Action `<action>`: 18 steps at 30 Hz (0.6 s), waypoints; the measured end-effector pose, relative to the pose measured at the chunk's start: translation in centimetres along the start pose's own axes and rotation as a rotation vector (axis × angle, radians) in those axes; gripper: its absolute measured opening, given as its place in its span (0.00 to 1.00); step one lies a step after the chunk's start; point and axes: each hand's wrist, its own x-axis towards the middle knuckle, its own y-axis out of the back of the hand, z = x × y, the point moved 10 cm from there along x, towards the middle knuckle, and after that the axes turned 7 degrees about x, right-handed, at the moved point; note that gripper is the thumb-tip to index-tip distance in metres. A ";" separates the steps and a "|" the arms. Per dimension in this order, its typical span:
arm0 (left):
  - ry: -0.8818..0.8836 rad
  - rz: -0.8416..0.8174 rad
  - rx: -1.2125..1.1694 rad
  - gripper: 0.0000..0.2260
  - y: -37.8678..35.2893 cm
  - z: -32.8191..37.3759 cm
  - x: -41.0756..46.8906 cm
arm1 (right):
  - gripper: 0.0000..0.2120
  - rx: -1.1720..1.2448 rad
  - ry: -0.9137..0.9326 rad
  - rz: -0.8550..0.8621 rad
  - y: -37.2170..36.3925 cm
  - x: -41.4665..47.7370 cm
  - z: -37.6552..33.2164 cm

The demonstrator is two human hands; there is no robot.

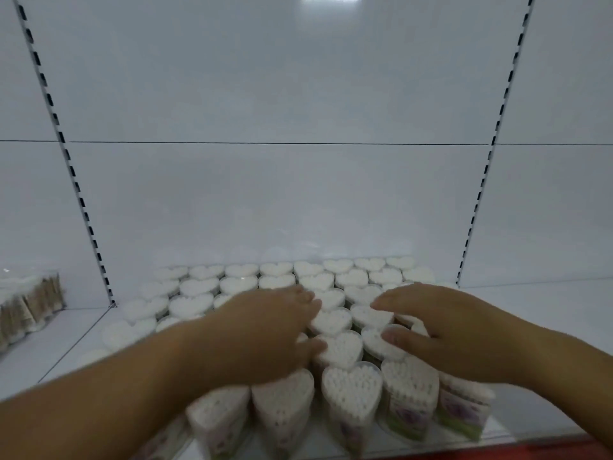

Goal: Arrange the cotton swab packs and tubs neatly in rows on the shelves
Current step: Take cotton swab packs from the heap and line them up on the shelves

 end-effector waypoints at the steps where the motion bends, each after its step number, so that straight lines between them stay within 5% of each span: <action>1: 0.024 0.009 -0.005 0.24 0.2 -1.7 1.1 | 0.20 0.015 0.005 0.019 0.2 1.3 -0.2; 7: 0.074 0.001 -0.066 0.16 -0.7 -9.3 9.0 | 0.14 -0.028 0.016 0.082 -0.3 9.2 1.3; 10: 0.067 0.058 -0.131 0.14 -1.1 -9.9 12.2 | 0.13 0.004 0.071 0.076 -1.5 11.7 2.1; 18: -0.018 -0.100 -0.130 0.16 -4.9 -10.0 16.3 | 0.15 0.072 0.177 -0.034 -4.3 14.5 2.7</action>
